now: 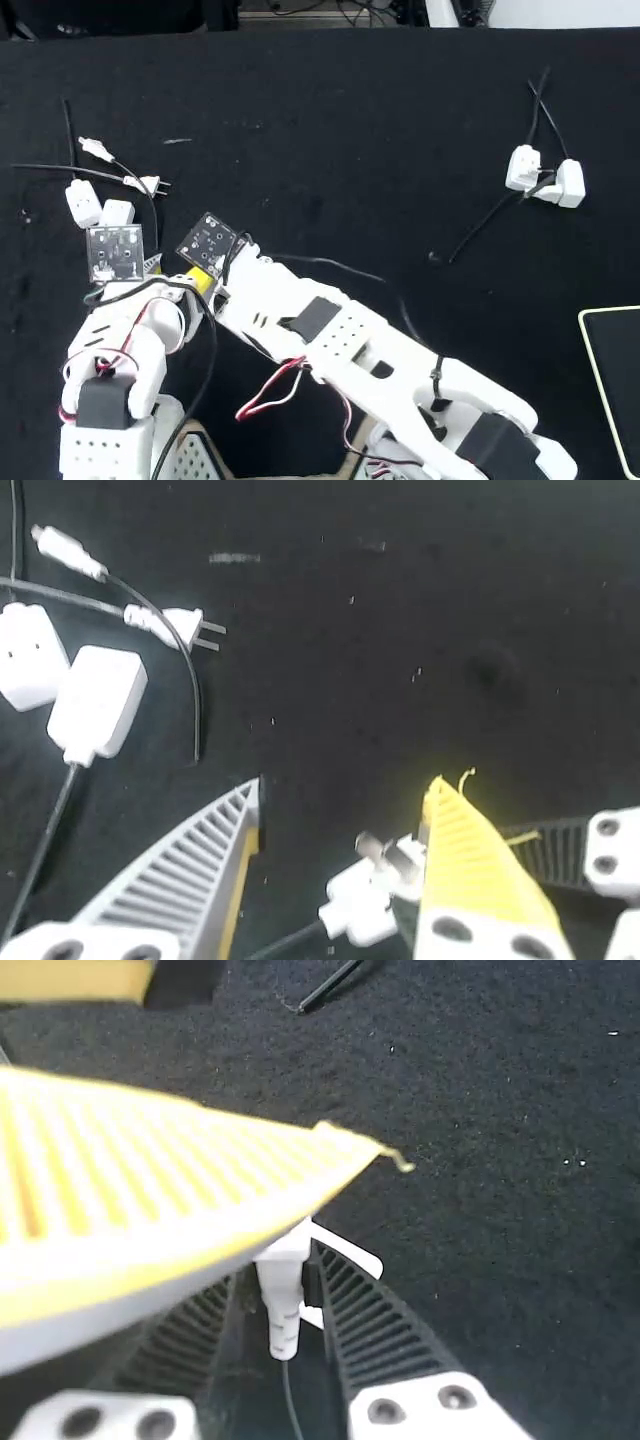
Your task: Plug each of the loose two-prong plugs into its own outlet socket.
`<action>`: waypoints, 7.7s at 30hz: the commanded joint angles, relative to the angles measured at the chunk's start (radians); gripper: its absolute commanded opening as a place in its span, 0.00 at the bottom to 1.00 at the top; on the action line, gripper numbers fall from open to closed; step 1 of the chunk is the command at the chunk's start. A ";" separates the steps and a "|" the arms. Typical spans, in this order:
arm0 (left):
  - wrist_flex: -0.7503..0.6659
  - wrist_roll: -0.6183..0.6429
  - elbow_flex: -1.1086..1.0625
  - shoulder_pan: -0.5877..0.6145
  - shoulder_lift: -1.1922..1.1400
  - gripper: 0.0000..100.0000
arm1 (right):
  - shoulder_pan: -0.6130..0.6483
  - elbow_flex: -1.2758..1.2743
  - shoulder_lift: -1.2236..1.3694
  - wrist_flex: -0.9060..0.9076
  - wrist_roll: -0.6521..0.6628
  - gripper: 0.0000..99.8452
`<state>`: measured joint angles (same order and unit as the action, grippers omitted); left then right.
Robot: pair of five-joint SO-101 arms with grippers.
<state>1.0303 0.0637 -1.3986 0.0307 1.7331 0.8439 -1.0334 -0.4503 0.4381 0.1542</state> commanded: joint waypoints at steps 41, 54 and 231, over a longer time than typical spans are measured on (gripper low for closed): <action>-0.011 -0.035 -0.022 -0.005 0.009 0.26 | -0.020 -0.110 -0.518 0.097 -0.074 0.01; -0.008 -0.035 -0.022 -0.005 0.008 0.26 | -0.043 -0.087 -0.518 0.101 -0.074 0.01; -0.012 0.012 -0.127 0.618 0.012 0.26 | -0.100 1.280 0.881 1.157 -0.325 0.01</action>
<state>1.0365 0.0683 -1.5919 0.6368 1.7392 0.7350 0.2432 0.4365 1.6103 -0.1588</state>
